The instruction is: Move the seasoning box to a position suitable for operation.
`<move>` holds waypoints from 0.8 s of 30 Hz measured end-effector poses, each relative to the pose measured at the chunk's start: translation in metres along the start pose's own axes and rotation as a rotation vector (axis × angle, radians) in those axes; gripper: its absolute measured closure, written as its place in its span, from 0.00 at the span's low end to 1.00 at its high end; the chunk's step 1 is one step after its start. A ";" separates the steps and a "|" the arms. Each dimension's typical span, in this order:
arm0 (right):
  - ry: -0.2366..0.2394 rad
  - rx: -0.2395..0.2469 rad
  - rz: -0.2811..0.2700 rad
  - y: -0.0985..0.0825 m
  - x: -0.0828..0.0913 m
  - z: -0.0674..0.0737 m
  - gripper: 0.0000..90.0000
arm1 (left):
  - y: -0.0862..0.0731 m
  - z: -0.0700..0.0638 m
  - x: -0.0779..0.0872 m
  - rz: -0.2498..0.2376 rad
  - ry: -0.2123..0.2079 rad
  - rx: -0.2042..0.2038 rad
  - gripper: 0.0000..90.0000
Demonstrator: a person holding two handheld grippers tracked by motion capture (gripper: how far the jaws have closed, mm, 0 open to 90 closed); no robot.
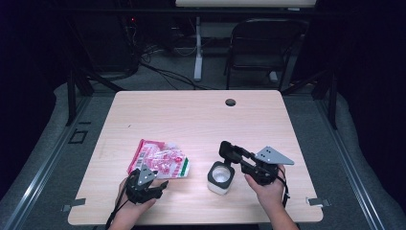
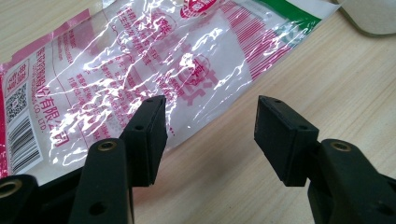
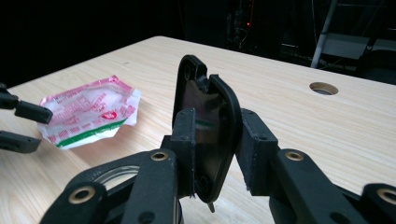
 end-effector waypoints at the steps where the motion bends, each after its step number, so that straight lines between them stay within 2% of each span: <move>1: -0.004 0.004 0.006 0.000 0.000 0.000 0.77 | 0.000 0.000 0.000 0.000 0.000 0.000 0.49; 11: -0.018 0.033 0.028 -0.001 0.001 -0.001 0.84 | 0.000 0.001 0.001 -0.004 0.005 0.003 0.49; 16: -0.046 0.087 0.049 -0.001 0.002 0.001 0.85 | 0.001 0.001 0.000 -0.006 0.008 0.005 0.49; 24: -0.036 0.083 0.045 -0.001 0.002 0.001 0.86 | 0.001 0.001 0.000 -0.008 0.013 0.008 0.49</move>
Point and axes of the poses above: each handheld gripper's, and its own axes: x roughly backward along the jaws, y roughly out of its top, z roughly to its left, the point moved 4 cm from there along -x, roughly forward along the jaws, and after that the axes turned 13 degrees about y, right-handed, at the moved point
